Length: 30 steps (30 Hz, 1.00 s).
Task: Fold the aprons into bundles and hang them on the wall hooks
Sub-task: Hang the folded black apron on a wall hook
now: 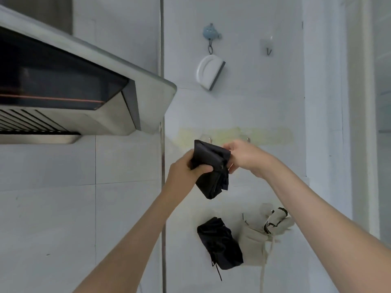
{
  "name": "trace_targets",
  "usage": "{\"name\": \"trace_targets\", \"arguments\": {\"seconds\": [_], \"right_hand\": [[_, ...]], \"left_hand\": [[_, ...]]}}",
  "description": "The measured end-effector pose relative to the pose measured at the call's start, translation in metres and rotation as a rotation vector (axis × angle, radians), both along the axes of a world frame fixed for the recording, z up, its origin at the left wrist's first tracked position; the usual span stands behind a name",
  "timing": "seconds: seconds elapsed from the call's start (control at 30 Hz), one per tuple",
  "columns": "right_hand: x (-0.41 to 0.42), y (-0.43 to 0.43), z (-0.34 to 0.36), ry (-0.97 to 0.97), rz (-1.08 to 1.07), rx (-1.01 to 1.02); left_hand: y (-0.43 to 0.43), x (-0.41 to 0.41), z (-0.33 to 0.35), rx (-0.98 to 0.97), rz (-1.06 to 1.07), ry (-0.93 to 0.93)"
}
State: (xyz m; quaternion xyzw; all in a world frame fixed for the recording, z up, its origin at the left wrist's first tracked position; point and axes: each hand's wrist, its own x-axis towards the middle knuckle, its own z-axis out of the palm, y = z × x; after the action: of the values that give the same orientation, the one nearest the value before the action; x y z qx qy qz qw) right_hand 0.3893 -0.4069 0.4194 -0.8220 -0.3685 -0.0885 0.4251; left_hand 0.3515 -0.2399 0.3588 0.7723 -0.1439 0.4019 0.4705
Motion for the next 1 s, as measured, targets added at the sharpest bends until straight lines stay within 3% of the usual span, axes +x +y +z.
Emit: {"name": "trace_targets", "arguments": {"seconds": [0.23, 0.43, 0.63, 0.83, 1.0], "right_hand": [[0.050, 0.018, 0.032, -0.020, -0.021, 0.189], [0.084, 0.038, 0.042, 0.108, 0.012, 0.258], [0.109, 0.043, 0.031, 0.373, 0.138, 0.364], [0.108, 0.044, 0.008, 0.306, 0.288, 0.484], [0.108, 0.040, -0.013, 0.376, 0.447, 0.578]], "left_hand": [[-0.009, 0.037, 0.043, -0.143, 0.070, 0.018], [-0.001, 0.059, 0.054, -0.276, 0.087, 0.065], [-0.002, 0.075, 0.054, -0.290, 0.157, 0.114], [-0.008, 0.080, 0.037, -0.276, 0.259, 0.112], [-0.007, 0.073, 0.028, -0.279, 0.160, 0.136]]}}
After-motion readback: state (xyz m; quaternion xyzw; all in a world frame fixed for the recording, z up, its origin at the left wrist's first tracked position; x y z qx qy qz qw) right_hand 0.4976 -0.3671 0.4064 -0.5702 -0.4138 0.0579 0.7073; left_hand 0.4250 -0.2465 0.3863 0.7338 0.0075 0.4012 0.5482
